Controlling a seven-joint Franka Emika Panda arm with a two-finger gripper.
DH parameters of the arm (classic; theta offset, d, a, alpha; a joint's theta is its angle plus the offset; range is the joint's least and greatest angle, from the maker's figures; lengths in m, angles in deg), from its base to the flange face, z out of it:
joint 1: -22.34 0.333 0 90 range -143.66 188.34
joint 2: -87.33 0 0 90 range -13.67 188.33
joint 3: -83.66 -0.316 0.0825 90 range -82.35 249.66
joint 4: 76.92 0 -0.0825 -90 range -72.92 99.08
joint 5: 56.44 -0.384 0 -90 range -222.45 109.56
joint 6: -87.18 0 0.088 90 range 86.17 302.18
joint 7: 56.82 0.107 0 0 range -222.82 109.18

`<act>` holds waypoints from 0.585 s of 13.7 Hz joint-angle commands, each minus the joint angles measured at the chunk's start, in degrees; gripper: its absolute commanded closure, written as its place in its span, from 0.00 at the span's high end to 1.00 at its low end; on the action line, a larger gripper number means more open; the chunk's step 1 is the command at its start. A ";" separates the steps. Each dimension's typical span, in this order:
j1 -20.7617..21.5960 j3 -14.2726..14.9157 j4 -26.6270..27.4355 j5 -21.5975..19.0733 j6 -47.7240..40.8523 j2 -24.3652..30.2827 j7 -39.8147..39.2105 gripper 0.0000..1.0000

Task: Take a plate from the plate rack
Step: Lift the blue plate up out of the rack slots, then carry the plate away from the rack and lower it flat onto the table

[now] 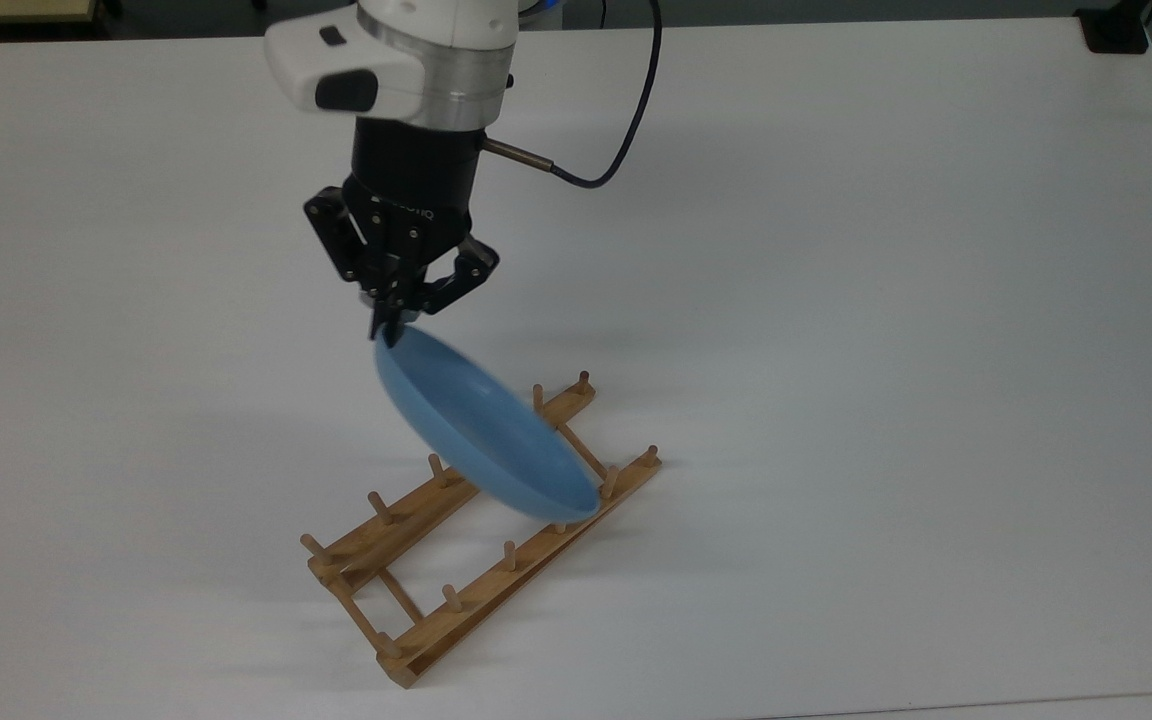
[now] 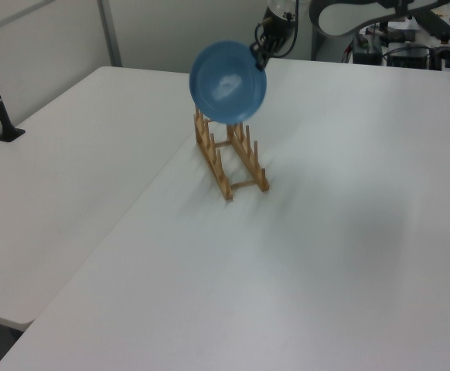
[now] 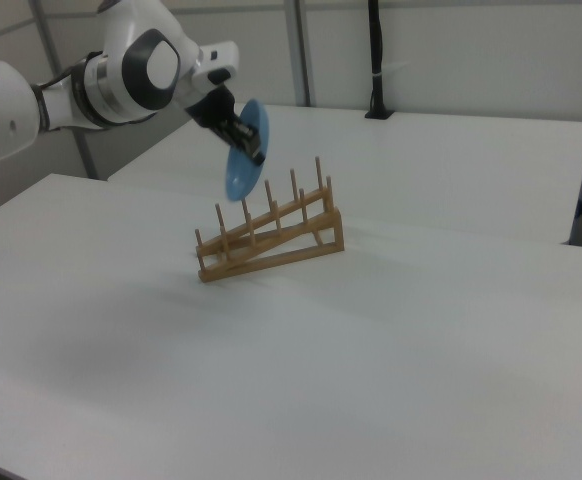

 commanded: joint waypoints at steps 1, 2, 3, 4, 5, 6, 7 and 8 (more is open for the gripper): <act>-1.58 -0.14 2.81 -13.30 -8.36 3.13 -15.36 0.00; -2.37 -0.14 3.25 -15.77 -10.90 3.40 -20.11 0.00; -3.16 -0.14 3.51 -17.28 -14.06 3.84 -24.94 0.00; -3.60 -0.14 4.12 -18.16 -17.31 3.93 -30.30 0.00; -4.04 -0.14 4.31 -18.87 -20.13 3.84 -36.01 0.00; -5.09 -0.14 5.44 -19.74 -23.81 3.58 -43.90 0.00; -5.36 -0.14 6.67 -19.75 -25.15 3.40 -48.76 0.00; -5.36 -0.14 8.94 -19.67 -26.21 3.05 -54.81 0.00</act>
